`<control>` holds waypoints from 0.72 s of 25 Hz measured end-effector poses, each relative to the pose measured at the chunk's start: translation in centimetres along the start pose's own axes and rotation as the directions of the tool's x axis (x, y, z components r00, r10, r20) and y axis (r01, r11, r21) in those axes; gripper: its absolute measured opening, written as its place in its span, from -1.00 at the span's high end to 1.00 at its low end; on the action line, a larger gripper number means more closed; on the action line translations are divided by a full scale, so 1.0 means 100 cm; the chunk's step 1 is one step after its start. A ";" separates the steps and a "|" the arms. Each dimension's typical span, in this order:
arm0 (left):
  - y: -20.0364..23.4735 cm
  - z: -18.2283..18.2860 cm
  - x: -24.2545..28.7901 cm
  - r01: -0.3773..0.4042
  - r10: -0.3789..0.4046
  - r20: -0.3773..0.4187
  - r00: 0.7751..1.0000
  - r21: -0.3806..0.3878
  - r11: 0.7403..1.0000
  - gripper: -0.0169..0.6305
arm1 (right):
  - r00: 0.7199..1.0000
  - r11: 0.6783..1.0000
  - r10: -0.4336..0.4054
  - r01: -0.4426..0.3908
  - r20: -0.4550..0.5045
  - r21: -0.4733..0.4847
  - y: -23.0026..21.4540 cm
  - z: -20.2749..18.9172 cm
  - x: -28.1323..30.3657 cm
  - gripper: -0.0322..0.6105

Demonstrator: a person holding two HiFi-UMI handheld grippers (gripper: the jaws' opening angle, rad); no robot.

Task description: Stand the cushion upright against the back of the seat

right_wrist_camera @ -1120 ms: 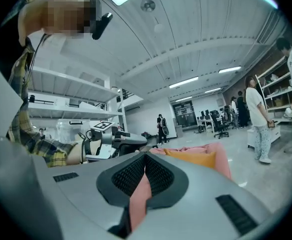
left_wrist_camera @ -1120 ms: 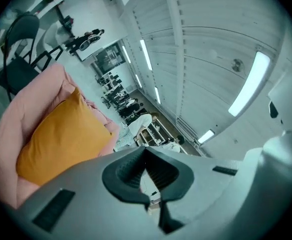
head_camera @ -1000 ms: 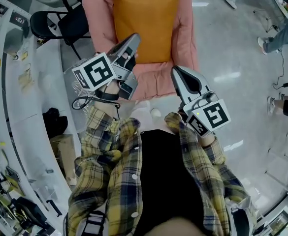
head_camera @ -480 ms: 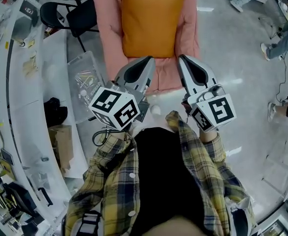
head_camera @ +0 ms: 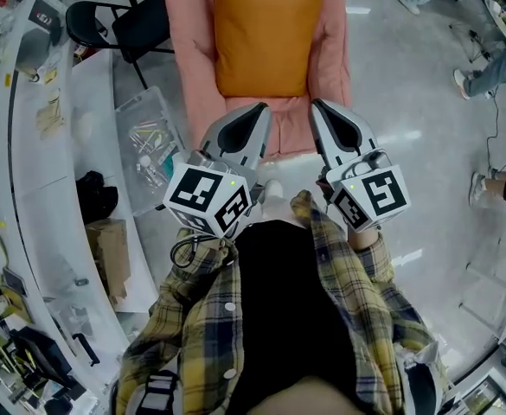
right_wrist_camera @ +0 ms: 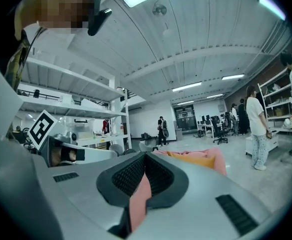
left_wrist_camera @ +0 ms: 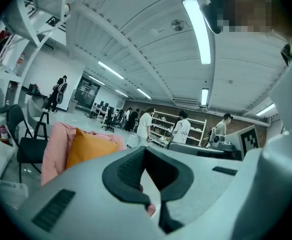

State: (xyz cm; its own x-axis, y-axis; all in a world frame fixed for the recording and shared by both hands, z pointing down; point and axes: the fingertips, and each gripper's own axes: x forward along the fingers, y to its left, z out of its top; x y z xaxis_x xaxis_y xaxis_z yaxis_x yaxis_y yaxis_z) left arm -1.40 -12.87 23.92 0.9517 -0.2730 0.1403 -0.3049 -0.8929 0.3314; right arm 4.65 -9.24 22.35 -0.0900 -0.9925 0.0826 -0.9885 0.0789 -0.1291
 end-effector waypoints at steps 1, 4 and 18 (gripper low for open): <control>0.001 -0.001 -0.001 0.004 -0.004 -0.001 1.000 -0.005 1.000 0.94 | 1.000 1.000 0.003 -0.003 -0.005 0.000 0.003 -0.002 0.002 0.84; 0.003 -0.002 -0.005 0.013 -0.013 -0.003 1.000 -0.023 1.000 0.94 | 1.000 1.000 0.011 -0.011 -0.018 -0.005 0.010 -0.004 0.004 0.84; -0.004 -0.008 0.000 0.036 -0.036 -0.025 0.999 0.002 0.999 0.94 | 1.000 1.000 0.009 -0.009 -0.029 0.001 0.011 -0.012 -0.003 0.84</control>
State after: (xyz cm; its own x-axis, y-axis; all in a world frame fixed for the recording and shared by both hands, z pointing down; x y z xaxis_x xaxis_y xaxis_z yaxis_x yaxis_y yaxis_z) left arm -1.26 -12.21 24.53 0.9610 -0.2312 0.1517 -0.2700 -0.9031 0.3339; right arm 3.43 -8.76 23.32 -0.1023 -0.9887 0.1099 -0.9875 0.0877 -0.1306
